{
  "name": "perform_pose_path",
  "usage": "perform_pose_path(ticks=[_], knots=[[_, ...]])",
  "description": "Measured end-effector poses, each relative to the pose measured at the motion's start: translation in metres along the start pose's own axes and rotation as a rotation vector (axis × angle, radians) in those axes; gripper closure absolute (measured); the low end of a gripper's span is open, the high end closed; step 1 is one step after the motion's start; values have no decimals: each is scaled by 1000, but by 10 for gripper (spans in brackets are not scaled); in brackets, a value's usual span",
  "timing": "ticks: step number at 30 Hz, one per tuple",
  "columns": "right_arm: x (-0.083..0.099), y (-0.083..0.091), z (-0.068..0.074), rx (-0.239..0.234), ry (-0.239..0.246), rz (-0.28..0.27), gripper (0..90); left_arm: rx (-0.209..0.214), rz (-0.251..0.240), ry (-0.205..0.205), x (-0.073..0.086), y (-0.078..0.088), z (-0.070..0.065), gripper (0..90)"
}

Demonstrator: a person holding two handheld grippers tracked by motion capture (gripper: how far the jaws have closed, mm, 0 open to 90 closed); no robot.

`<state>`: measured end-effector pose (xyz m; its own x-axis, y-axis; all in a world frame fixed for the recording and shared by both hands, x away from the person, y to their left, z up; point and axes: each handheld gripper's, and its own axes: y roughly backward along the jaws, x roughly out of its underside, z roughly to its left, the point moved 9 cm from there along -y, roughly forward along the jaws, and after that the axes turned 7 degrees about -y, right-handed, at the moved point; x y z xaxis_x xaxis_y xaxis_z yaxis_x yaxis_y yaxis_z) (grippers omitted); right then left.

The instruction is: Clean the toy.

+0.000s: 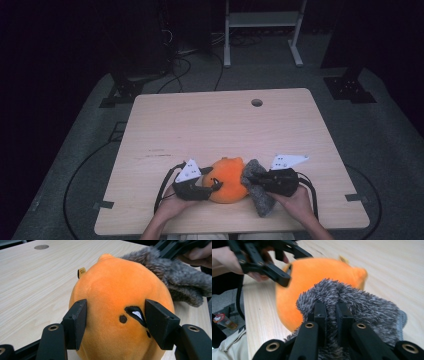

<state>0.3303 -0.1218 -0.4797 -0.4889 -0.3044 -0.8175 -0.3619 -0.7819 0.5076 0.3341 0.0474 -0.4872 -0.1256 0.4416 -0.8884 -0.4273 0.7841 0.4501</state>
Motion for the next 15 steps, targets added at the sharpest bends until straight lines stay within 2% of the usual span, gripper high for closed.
perform_pose_path(ticks=[3, 6, 7, 9, 11, 13, 14, 15], knots=[[7, 1, -10, 9, -47, 27, 808, 0, 3, -20, -2, -2, -2, 365], [4, 5, -13, 59, -17, 36, 808, 0, 4, -37, -2, -2, -4, 374], [-1, 7, -12, 55, -30, 11, 808, 0, 3, -41, -2, -2, -4, 379], [-11, 9, -7, 14, -44, -52, 808, 10, 2, -59, -2, -2, -7, 385], [-20, 8, -2, 4, -26, -80, 808, 18, 1, -60, -3, -2, -10, 385], [-21, 3, 2, 2, -6, -60, 808, 39, -11, -51, -6, 0, -11, 367], [-21, 3, 2, 2, -6, -60, 808, 39, -11, -51, -6, 0, -11, 329], [-19, 0, 3, 4, 3, -44, 808, 57, -30, -18, -10, 2, -9, 329]])
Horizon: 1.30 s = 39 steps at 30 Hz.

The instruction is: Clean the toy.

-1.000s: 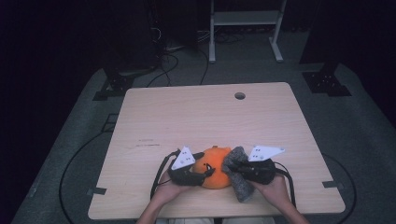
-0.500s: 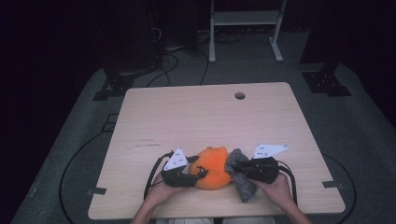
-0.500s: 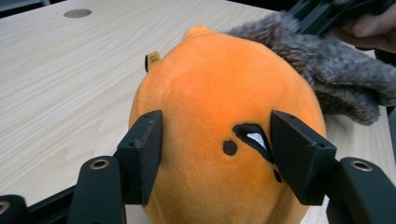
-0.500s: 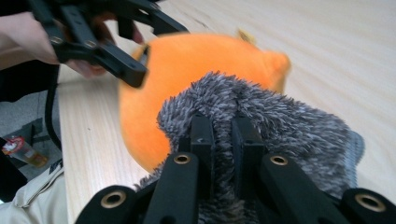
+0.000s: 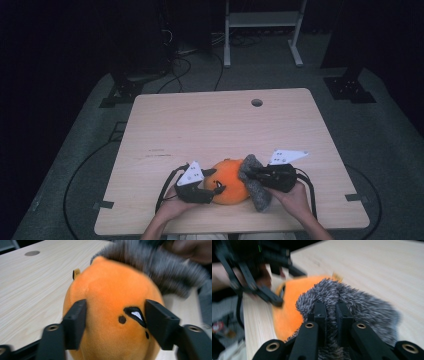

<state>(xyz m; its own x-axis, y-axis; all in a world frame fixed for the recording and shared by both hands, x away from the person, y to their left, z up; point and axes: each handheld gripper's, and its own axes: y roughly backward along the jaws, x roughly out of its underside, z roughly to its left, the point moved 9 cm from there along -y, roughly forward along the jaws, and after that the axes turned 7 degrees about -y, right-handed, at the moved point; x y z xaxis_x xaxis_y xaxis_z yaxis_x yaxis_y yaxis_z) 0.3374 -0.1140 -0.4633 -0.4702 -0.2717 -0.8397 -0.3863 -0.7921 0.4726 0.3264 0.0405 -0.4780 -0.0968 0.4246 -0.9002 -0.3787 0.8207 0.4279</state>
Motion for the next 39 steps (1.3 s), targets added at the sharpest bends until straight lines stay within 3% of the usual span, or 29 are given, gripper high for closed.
perform_pose_path(ticks=[1, 2, 4, 5, 6, 7, 8, 9, 10, 12, 13, 14, 16, 18, 19, 20, 21, 24, 27, 29, 31, 33, 39], knots=[[10, -4, 4, 20, 50, 36, 808, -18, -9, 55, -5, 1, 6, 173], [12, -4, 5, 23, 58, 37, 808, -20, -9, 83, -5, 1, 9, 139], [16, -1, 6, 21, 64, 34, 808, 8, 9, 123, -3, -4, 9, 109], [16, -1, 6, 21, 64, 34, 808, 8, 9, 123, -3, -4, 9, 110], [21, 1, 5, 17, 60, 36, 808, 40, 57, 149, 3, -13, 5, 133], [22, 1, 4, 18, 55, 35, 808, 21, 51, 119, 3, -15, 4, 164], [22, 2, 3, 21, 48, 39, 808, 3, 42, 83, 1, -14, 3, 272], [22, 2, 3, 21, 48, 39, 808, 3, 42, 83, 1, -14, 3, 326], [18, 5, 0, 31, 37, 28, 808, -54, 32, 6, -7, -13, 4, 382], [6, 14, 4, 53, 66, -26, 809, -112, -13, -104, -17, -11, 1, 423], [1, 17, 7, 54, 86, -51, 808, -152, -4, -196, -20, -13, -2, 425], [-7, 19, 12, 53, 105, -82, 808, -150, -2, -224, -20, -14, -4, 423], [-10, 19, 14, 53, 116, -90, 808, -130, -5, -239, -19, -16, -7, 415], [-6, 8, 14, 42, 120, -56, 808, -110, -20, -184, -17, -15, -5, 327], [-3, 4, 14, 44, 121, -46, 809, -99, -26, -109, -16, -15, -1, 252], [1, -1, 16, 39, 124, -37, 808, -95, -27, -66, -16, -14, 1, 178], [2, -3, 18, 30, 126, -34, 809, -94, -27, -18, -15, -14, 5, 164], [3, -5, 18, 41, 134, -26, 809, -111, -9, -19, -10, -14, 8, 283], [11, -3, 4, 35, 80, -15, 809, -104, -8, 8, -5, -12, 10, 312], [19, -2, -7, 60, 53, 8, 809, -101, -14, 23, -2, -11, 11, 317], [24, 0, -13, 65, 20, 24, 809, -102, -6, 6, -1, -9, 11, 322], [24, 1, -16, 82, 26, 33, 809, -101, -6, -16, 0, -9, 9, 327], [9, 6, -6, 57, 25, -33, 809, -96, -2, -64, 1, -7, 5, 341]])
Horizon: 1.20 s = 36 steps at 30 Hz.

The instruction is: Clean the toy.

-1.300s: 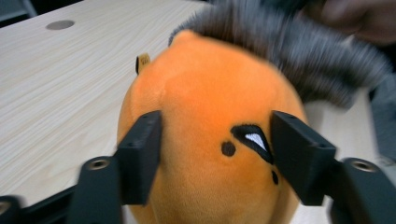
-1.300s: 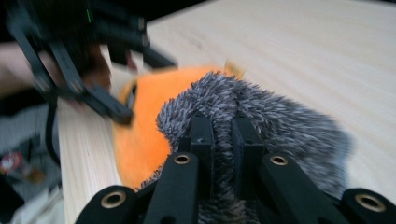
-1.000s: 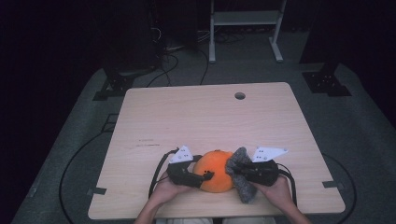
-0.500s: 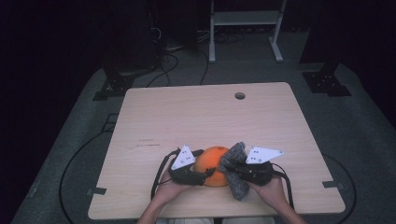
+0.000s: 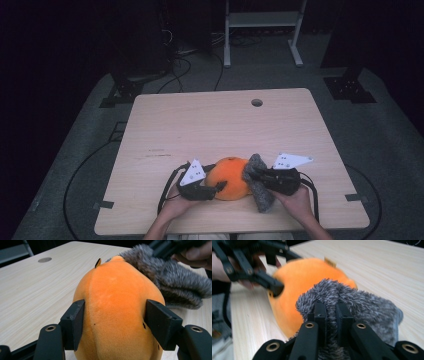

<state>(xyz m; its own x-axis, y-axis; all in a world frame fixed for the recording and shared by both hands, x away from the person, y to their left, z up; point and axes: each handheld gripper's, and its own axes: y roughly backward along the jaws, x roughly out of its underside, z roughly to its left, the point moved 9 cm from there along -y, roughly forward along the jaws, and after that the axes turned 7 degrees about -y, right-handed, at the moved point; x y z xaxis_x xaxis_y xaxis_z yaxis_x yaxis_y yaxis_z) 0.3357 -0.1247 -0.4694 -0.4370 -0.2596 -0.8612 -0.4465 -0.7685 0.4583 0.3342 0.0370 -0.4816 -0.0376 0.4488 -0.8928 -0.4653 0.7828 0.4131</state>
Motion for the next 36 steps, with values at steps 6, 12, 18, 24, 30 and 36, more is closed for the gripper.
perform_pose_path(ticks=[6, 12, 18, 24, 30, 36], knots=[[17, -3, -18, 31, -75, 64, 808, 2, -4, -5, -1, 1, -1, 341], [-6, 8, -3, 9, -26, -33, 808, 1, -6, -119, -5, 1, -12, 343], [4, 4, -15, 13, -82, -1, 808, 2, -12, -122, -6, 1, -14, 343], [-14, 19, -4, 26, -8, -50, 807, 9, -22, -177, -9, -2, -21, 348], [-11, 7, -8, -3, -51, -20, 806, 11, -18, -194, -9, -1, -24, 353], [-1, 18, -23, 24, -94, -11, 806, 14, -25, -201, -9, -1, -24, 352]])
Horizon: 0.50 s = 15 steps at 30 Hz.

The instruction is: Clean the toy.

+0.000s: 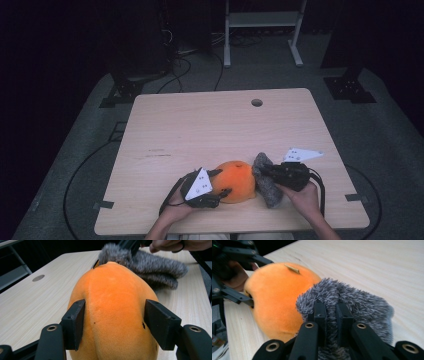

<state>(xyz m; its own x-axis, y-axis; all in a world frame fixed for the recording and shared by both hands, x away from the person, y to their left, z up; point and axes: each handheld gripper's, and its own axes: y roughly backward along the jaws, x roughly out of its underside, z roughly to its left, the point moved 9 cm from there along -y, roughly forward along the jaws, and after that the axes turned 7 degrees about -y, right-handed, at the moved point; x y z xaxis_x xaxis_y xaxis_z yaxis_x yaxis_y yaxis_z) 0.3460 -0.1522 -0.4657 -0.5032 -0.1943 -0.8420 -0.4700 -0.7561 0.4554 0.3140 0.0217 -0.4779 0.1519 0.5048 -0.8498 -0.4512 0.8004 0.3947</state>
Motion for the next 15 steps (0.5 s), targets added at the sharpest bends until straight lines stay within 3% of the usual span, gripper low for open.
perform_pose_path(ticks=[2, 4, 6, 8, 10, 12, 15], knots=[[-12, 2, 14, -48, 27, -44, 806, 2, -1, -8, -1, -1, -1, 352], [-15, -4, 23, -62, 59, -31, 806, 11, -5, -4, -3, 0, -2, 343], [-9, -10, 25, -58, 76, -6, 806, 19, -11, 60, -4, 2, 3, 265], [-5, -12, 24, -60, 76, 1, 806, 15, -20, 154, -3, 4, 11, 177], [-2, -10, 23, -61, 73, 4, 805, 42, 10, 224, 2, 0, 14, 135], [2, -9, 18, -53, 68, 19, 805, 53, 8, 249, 5, -3, 13, 187], [9, -7, 3, -19, 23, 52, 806, 33, 0, 233, 3, -4, 12, 271]])
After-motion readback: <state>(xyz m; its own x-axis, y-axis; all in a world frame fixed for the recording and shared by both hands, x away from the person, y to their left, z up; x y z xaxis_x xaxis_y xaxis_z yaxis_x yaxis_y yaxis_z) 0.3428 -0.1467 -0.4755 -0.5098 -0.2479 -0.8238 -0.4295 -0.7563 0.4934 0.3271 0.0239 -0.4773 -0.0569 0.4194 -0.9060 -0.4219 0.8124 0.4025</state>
